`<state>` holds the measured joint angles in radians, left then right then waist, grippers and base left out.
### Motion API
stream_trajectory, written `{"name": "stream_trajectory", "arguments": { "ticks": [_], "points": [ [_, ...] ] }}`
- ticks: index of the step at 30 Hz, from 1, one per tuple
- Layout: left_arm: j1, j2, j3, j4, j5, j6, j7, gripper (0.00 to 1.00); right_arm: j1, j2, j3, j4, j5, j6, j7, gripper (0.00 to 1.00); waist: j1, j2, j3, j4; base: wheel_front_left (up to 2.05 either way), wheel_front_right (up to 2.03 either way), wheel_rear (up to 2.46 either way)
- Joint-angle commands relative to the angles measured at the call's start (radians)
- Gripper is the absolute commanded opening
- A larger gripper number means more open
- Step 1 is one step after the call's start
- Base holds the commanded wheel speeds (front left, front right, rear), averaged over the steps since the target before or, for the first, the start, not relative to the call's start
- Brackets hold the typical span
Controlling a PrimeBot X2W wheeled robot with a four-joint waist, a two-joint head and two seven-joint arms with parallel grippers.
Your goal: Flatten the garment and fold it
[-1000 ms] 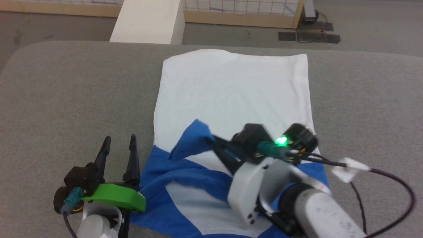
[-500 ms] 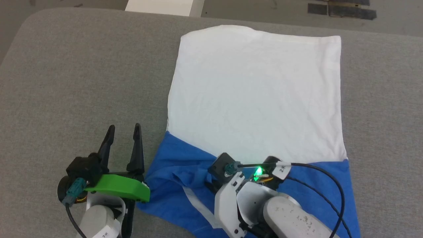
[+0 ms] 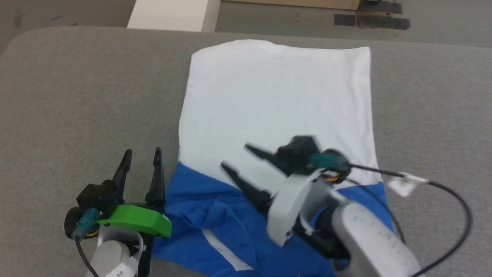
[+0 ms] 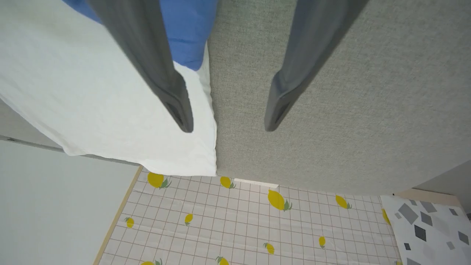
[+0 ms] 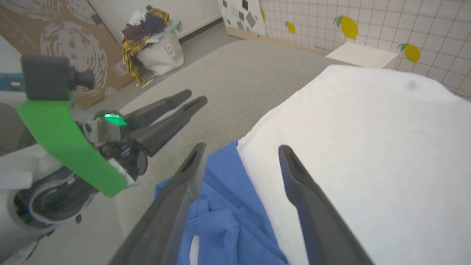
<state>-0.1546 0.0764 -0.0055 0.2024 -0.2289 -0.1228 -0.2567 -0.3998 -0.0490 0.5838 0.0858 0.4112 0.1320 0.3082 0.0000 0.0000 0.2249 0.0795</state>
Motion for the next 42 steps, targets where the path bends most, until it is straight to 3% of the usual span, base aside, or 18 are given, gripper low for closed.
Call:
{"name": "stream_trajectory", "arguments": {
  "ticks": [1, 6, 11, 17, 22, 34, 39, 42],
  "points": [
    [-0.014, 0.017, -0.003, -0.001, -0.002, -0.006, 0.005, 1.00, 0.021, -0.001, -0.036, -0.029, -0.018, -0.001, -0.029, 1.00, 0.0000, 0.0000, -0.027, -0.045, 0.00, 0.00, 0.00],
    [-0.102, 0.073, -0.036, -0.018, -0.030, -0.007, 0.083, 1.00, 0.076, -0.001, -0.189, -0.140, -0.076, -0.001, -0.112, 1.00, 0.0000, 0.0000, -0.009, -0.094, 0.00, 0.00, 0.00],
    [-0.270, 0.188, -0.121, -0.025, -0.104, -0.008, 0.233, 1.00, 0.130, -0.001, -0.324, -0.216, -0.138, -0.001, -0.158, 1.00, 0.0000, 0.0000, 0.057, -0.151, 0.00, 0.00, 0.00],
    [-0.527, 0.374, -0.256, 0.003, -0.225, -0.008, 0.445, 1.00, 0.142, -0.001, -0.391, -0.251, -0.189, -0.001, -0.193, 1.00, 0.0000, 0.0000, 0.176, -0.226, 0.00, 0.00, 0.00],
    [-0.709, 0.483, -0.331, 0.020, -0.300, -0.008, 0.599, 1.00, 0.124, -0.001, -0.399, -0.256, -0.177, -0.001, -0.231, 1.00, 0.0000, 0.0000, 0.283, -0.291, 0.00, 0.00, 0.00],
    [-0.948, 0.626, -0.396, 0.092, -0.403, -0.003, 0.937, 1.00, 0.091, -0.001, -0.436, -0.248, -0.127, -0.001, -0.330, 1.00, 0.0000, 0.0000, 0.456, -0.409, 0.00, 0.00, 0.00],
    [-0.947, 0.655, -0.391, 0.105, -0.422, 0.035, 1.039, 1.00, 0.091, -0.001, -0.460, -0.247, -0.118, -0.001, -0.358, 1.00, 0.0000, 0.0000, 0.482, -0.427, 0.00, 0.00, 0.00],
    [-0.929, 0.680, -0.394, 0.106, -0.413, 0.082, 1.102, 1.00, 0.093, -0.001, -0.466, -0.243, -0.115, -0.001, -0.363, 1.00, 0.0000, 0.0000, 0.488, -0.432, 0.00, 0.00, 0.00]
  ]
}}
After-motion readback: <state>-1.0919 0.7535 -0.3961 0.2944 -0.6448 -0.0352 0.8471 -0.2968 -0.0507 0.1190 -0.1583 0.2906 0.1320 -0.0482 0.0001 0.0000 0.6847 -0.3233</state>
